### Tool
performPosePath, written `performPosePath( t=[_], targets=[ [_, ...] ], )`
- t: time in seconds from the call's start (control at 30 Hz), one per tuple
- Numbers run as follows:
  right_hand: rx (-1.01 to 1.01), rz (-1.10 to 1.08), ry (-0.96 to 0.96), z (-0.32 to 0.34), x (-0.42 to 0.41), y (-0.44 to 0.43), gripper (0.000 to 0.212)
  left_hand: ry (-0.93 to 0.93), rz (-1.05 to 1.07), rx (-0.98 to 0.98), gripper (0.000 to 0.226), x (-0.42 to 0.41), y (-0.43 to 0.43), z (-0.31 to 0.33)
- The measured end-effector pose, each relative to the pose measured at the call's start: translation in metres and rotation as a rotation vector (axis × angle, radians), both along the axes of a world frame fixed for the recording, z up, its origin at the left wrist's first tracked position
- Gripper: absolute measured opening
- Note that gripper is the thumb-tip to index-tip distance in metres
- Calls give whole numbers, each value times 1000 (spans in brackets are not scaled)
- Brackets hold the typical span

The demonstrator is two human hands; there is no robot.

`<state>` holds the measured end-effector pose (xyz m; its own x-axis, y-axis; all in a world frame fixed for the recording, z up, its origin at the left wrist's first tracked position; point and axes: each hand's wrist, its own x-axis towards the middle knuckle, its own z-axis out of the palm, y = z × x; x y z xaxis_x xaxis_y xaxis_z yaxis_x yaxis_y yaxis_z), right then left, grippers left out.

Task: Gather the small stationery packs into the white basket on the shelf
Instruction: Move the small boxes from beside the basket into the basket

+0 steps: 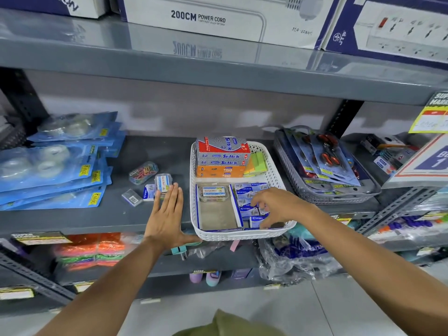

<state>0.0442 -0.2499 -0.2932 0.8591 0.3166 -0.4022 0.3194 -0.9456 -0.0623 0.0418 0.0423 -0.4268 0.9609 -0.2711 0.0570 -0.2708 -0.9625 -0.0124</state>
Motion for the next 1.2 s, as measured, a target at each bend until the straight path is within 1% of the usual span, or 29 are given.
performPosePath(
  t=[0.03,0.1,0.17,0.27,0.37,0.43,0.6,0.67,0.83,0.97,1.03,1.13,1.2],
  targets=[
    [38,-58,-11,2,-1,-2,60,1,-1,-1,141,0,0,0],
    [101,-196,-71,1,-4,-5,45,-6,-2,-4,141,0,0,-1],
    [95,-329,-111,-3,-6,-6,34,-4,1,-8,140,0,0,-2],
    [68,-457,-34,-17,-10,-4,36,5,8,-10,138,0,1,-3],
    [72,-522,-6,-23,-13,1,38,4,11,-10,137,0,1,-1],
    [101,-541,0,-23,-13,8,37,6,15,-6,136,1,1,-1],
    [57,-541,-27,-21,-12,17,32,22,32,-13,138,1,0,-1],
    [98,-550,-8,-21,-12,13,20,23,38,-5,138,1,1,0],
    [243,-525,31,-8,-8,-9,10,24,34,-18,137,1,1,-1],
    [195,-507,-26,-4,-8,-12,17,24,33,-20,139,2,1,-3],
    [191,-536,-88,-10,-10,-9,15,27,36,-24,138,2,1,-2],
    [291,-566,-95,-20,-15,-4,10,20,40,-21,135,1,0,-1],
    [288,-562,-111,-25,-16,-2,11,19,44,-16,135,1,0,-1]
  ],
)
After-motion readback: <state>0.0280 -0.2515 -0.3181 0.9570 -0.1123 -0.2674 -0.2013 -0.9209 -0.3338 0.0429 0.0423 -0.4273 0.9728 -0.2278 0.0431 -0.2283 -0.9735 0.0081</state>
